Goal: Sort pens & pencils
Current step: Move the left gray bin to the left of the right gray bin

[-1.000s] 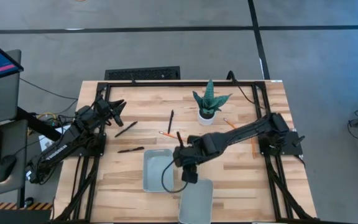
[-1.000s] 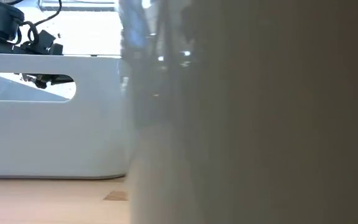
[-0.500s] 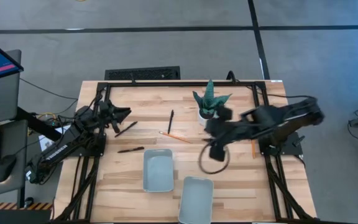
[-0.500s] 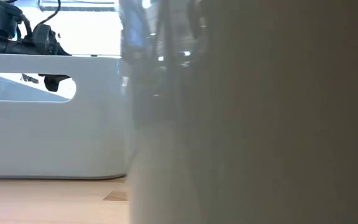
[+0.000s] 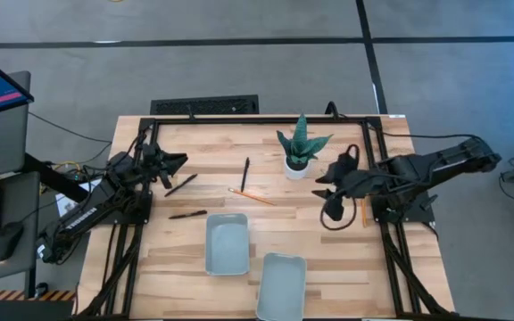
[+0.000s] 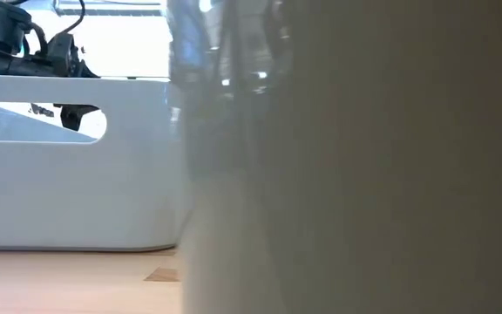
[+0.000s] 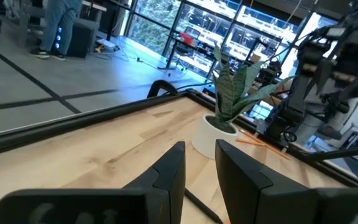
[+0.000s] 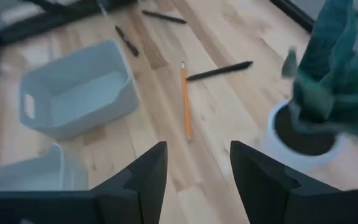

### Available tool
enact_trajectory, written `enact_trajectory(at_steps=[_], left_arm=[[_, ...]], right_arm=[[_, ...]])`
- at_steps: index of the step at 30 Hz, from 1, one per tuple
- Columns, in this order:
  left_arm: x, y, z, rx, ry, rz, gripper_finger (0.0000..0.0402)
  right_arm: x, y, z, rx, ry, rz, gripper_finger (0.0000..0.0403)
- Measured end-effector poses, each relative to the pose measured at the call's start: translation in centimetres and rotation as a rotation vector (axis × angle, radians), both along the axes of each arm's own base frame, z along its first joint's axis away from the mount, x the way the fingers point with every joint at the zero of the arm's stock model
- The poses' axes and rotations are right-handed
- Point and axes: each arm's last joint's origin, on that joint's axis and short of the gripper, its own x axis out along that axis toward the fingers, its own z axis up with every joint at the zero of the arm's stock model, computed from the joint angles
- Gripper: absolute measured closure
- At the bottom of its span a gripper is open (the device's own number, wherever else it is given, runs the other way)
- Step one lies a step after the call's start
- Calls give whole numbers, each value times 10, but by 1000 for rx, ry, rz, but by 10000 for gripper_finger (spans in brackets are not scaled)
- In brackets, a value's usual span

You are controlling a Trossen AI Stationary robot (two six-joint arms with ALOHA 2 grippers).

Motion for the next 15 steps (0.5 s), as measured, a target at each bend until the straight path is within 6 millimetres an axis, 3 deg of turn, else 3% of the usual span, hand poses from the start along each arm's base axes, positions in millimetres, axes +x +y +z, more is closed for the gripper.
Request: enact_trajectory(at_steps=[7,15], left_arm=[[0,0,-1,-10,11,9,323],[-1,1,-1,-14,13,61,323]], right_arm=[[-27,-3,-58,131,-143,-37,204],[-37,-6,-92,100,-151,-72,206]])
